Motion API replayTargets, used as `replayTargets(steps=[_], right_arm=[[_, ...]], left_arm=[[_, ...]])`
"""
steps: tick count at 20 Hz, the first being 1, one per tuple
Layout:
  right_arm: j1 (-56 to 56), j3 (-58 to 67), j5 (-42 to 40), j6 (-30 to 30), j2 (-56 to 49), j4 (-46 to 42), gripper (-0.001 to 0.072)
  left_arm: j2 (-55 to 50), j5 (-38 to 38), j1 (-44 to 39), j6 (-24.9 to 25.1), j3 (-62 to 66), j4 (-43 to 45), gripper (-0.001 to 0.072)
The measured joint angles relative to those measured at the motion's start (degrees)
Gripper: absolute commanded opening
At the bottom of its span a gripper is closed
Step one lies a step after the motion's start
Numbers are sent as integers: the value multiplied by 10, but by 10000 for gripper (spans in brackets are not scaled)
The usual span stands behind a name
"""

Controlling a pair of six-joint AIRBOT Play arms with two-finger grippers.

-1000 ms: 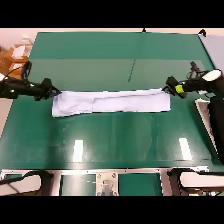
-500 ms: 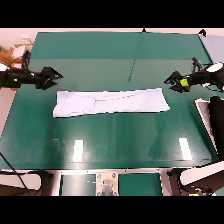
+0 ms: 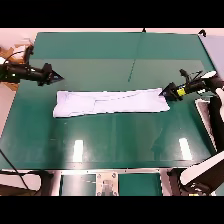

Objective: Fold the shirts.

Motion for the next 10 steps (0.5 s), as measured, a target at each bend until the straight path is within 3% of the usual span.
replayTargets(steps=[1,4,10], right_arm=[[4,0,7,-4,-10,8,15],[14,2,14,-19,-17,19,14],[7,13,65,-28,68,20,14]], left_arm=[[0,-2,-12,0,1,0,23],[-1,19,-69,0,1,1,23],[-43,179,-259,-10,1,2,23]])
